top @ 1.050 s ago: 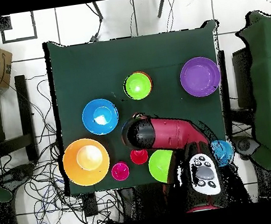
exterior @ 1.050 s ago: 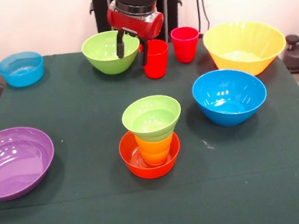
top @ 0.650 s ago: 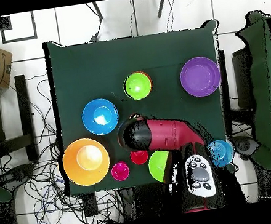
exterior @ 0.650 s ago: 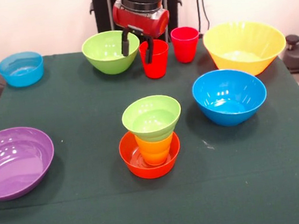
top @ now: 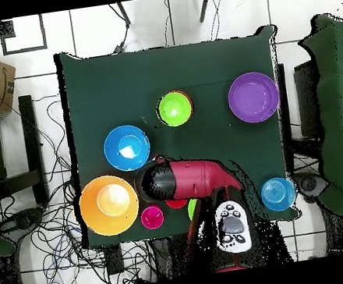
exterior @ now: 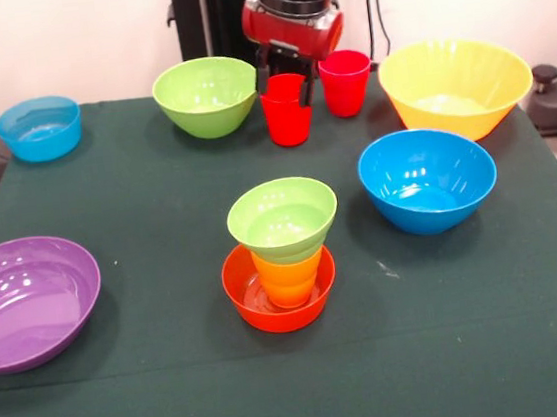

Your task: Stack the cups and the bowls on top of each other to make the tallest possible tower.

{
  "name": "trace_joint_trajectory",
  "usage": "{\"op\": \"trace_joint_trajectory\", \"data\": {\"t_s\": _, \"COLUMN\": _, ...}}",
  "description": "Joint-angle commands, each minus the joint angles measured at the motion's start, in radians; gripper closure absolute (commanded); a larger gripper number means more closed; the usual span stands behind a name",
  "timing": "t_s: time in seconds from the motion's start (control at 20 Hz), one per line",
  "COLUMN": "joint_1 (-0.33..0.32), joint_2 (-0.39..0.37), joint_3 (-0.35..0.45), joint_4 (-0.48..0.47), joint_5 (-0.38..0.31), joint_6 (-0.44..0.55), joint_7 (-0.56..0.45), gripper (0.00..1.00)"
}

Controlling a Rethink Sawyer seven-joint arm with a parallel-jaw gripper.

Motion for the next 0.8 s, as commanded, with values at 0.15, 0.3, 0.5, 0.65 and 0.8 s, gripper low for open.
{"op": "trace_joint_trajectory", "data": {"t_s": 0.15, "joint_1": 0.036, "joint_2": 0.039, "joint_3": 0.044, "joint_4": 0.076, "joint_5": 0.004, "joint_6": 0.095, "joint_7": 0.08, "gripper": 0.0}}
{"op": "trace_joint_trajectory", "data": {"t_s": 0.3, "joint_1": 0.036, "joint_2": 0.045, "joint_3": 0.047, "joint_4": 0.09, "joint_5": 0.016, "joint_6": 0.084, "joint_7": 0.089, "gripper": 0.0}}
{"op": "trace_joint_trajectory", "data": {"t_s": 0.5, "joint_1": 0.048, "joint_2": 0.058, "joint_3": 0.036, "joint_4": 0.101, "joint_5": 0.012, "joint_6": 0.059, "joint_7": 0.105, "gripper": 0.0}}
{"op": "trace_joint_trajectory", "data": {"t_s": 0.65, "joint_1": 0.052, "joint_2": 0.07, "joint_3": 0.026, "joint_4": 0.101, "joint_5": 0.001, "joint_6": 0.04, "joint_7": 0.105, "gripper": 0.0}}
{"op": "trace_joint_trajectory", "data": {"t_s": 0.8, "joint_1": 0.044, "joint_2": 0.069, "joint_3": 0.013, "joint_4": 0.111, "joint_5": -0.015, "joint_6": 0.014, "joint_7": 0.096, "gripper": 0.0}}
